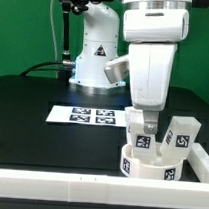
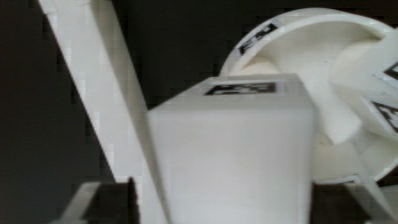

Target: Assemble stool

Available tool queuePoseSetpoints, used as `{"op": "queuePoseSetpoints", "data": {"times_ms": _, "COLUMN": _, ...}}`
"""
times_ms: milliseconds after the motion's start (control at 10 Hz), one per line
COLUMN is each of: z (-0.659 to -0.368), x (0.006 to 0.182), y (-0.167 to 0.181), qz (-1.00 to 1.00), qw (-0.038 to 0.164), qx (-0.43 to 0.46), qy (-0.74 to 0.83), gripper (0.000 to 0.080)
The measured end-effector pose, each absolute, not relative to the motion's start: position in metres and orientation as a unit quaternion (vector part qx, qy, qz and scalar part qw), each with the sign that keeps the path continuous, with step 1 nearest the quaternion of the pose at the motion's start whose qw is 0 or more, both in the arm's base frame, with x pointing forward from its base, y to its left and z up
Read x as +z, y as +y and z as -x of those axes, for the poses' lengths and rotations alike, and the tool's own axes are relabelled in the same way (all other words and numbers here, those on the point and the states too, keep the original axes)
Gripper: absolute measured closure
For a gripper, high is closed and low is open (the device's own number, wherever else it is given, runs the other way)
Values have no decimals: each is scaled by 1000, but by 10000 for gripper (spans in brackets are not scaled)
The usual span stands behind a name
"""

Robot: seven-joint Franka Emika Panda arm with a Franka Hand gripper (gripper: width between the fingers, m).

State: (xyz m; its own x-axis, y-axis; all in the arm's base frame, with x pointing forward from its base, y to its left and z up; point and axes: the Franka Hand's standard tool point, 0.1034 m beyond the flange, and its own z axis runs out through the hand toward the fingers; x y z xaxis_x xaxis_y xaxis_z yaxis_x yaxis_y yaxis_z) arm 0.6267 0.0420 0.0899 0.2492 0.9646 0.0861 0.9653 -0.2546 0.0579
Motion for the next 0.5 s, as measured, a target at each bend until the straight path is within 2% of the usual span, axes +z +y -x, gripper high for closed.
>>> {"op": "queuePoseSetpoints", "data": {"times_ms": 500, "z": -627, "x": 91, "y": 42, "qz": 801, "qw": 4, "qx": -53, "qy": -596, "gripper": 450}}
